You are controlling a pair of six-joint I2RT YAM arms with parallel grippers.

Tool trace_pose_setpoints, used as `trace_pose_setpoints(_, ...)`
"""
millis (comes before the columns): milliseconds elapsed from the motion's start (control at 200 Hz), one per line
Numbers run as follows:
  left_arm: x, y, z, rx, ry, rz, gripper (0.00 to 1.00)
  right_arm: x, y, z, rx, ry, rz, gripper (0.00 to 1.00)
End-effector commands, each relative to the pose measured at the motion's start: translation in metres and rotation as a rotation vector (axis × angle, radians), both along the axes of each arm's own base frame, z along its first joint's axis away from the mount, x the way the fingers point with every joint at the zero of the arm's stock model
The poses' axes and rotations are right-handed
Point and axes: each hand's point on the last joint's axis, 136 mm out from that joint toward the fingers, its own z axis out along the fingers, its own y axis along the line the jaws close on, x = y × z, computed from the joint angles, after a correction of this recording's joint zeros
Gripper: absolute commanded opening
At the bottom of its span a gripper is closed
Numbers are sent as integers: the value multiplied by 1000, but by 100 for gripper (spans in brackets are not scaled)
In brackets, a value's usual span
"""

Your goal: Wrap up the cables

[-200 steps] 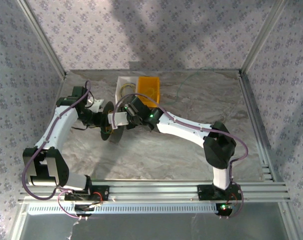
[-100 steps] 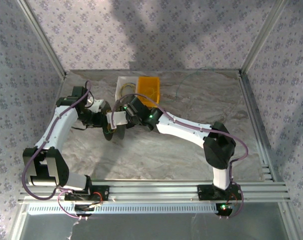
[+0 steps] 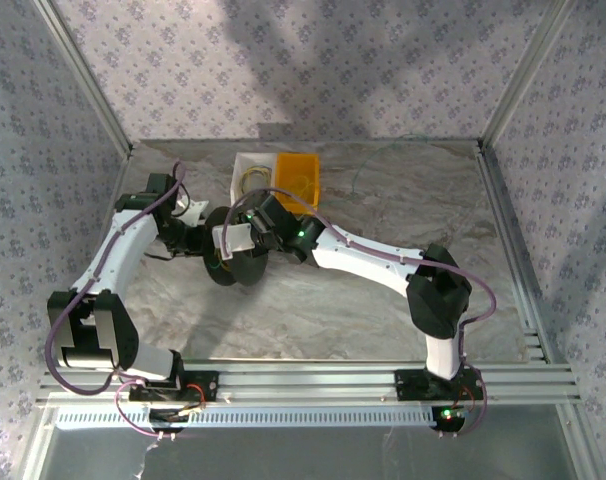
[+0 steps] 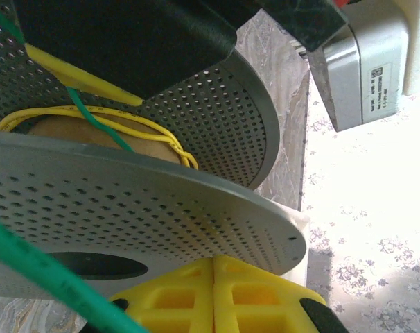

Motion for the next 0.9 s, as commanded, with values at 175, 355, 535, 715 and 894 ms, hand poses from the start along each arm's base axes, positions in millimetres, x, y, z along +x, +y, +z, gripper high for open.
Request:
trace_pose_setpoints(175, 2, -1, 23, 56, -14, -33, 0, -6, 7, 23, 60, -147, 44, 0)
trace_pose_setpoints(355, 5, 1, 39, 132, -38, -63, 0, -7, 5, 23, 67, -187, 45, 0)
trace_pose_setpoints(535, 4, -1, 41, 218, -21, -110, 0, -9, 4, 23, 71, -238, 55, 0)
trace_pose_setpoints(715, 3, -3, 38, 271, 7, -149, 0, -8, 6, 20, 69, -276, 65, 0)
trace_pose_setpoints(894, -1, -6, 35, 296, 31, -184, 0, -9, 6, 14, 67, -279, 75, 0)
